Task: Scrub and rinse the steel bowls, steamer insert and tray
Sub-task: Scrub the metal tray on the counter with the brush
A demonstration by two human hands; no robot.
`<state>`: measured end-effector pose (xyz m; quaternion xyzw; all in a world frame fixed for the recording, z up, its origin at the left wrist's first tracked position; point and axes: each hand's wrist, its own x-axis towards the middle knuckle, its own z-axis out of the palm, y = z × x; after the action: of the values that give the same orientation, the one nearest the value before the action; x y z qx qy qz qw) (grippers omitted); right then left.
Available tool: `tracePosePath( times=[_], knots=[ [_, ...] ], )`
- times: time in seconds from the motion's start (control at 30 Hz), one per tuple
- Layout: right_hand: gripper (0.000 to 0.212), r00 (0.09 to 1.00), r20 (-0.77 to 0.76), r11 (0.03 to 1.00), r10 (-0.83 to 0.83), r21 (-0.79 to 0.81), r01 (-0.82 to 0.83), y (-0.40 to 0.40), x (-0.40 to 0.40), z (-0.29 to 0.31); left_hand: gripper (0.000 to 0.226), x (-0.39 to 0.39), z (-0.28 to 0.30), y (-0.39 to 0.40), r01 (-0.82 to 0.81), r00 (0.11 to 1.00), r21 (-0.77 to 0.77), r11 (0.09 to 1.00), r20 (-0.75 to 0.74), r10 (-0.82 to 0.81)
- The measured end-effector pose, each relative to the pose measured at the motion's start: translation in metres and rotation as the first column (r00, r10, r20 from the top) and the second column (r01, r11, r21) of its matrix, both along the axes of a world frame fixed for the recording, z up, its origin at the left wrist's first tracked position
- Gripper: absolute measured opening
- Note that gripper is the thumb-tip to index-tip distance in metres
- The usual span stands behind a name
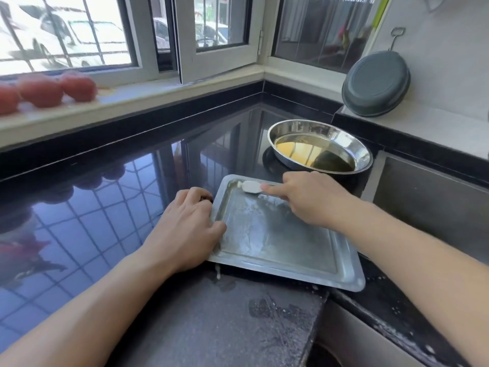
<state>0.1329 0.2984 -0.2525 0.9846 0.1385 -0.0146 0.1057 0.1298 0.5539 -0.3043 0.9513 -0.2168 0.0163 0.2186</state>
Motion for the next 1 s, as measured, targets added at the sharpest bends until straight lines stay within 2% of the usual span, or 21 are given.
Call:
tracePosePath(
  times=[0.17, 0.23, 0.33, 0.43, 0.5, 0.63, 0.73, 0.87, 1.0],
  knots=[
    [0.067, 0.981, -0.090, 0.983, -0.169, -0.088, 0.162, -0.059, -0.023, 0.007, 0.025, 0.003, -0.001, 0.000, 0.014, 1.000, 0.003, 1.000, -0.016, -0.014],
    [0.067, 0.982, -0.093, 0.983, -0.164, -0.094, 0.155, -0.053, -0.024, 0.009, 0.025, 0.005, -0.001, 0.000, 0.032, 0.999, 0.009, 0.999, -0.025, -0.032],
    [0.066, 0.996, -0.073, 0.998, -0.055, -0.029, 0.053, -0.012, -0.001, 0.007, 0.024, 0.006, 0.000, 0.001, 0.054, 0.998, 0.019, 0.998, -0.044, -0.053],
    [0.064, 0.997, -0.075, 0.994, 0.017, 0.112, -0.008, 0.021, 0.024, 0.001, 0.023, 0.004, 0.002, 0.003, 0.048, 0.996, 0.011, 0.999, -0.075, -0.047],
    [0.064, 0.995, -0.096, 0.990, 0.013, 0.140, 0.000, 0.019, 0.026, -0.003, 0.024, 0.005, 0.002, 0.004, 0.044, 0.996, 0.012, 0.999, -0.075, -0.043],
    [0.064, 0.989, -0.139, 0.995, -0.045, 0.084, 0.057, -0.021, 0.002, 0.006, 0.030, 0.006, -0.002, 0.003, 0.046, 0.998, 0.021, 0.999, -0.035, -0.045],
    [0.055, 0.981, -0.156, 0.977, -0.119, 0.158, 0.144, -0.031, -0.012, 0.015, 0.029, 0.006, -0.003, 0.001, 0.043, 0.999, 0.025, 0.999, -0.024, -0.042],
    [0.048, 0.987, -0.104, 0.952, -0.125, 0.267, 0.149, 0.001, -0.005, 0.007, 0.025, 0.006, -0.001, 0.003, 0.056, 0.997, 0.030, 0.998, -0.048, -0.054],
    [0.039, 0.954, -0.296, 0.931, -0.055, 0.330, 0.156, 0.017, -0.007, 0.015, 0.027, 0.007, -0.004, 0.001, 0.049, 0.999, 0.031, 0.998, -0.024, -0.048]
  ],
)
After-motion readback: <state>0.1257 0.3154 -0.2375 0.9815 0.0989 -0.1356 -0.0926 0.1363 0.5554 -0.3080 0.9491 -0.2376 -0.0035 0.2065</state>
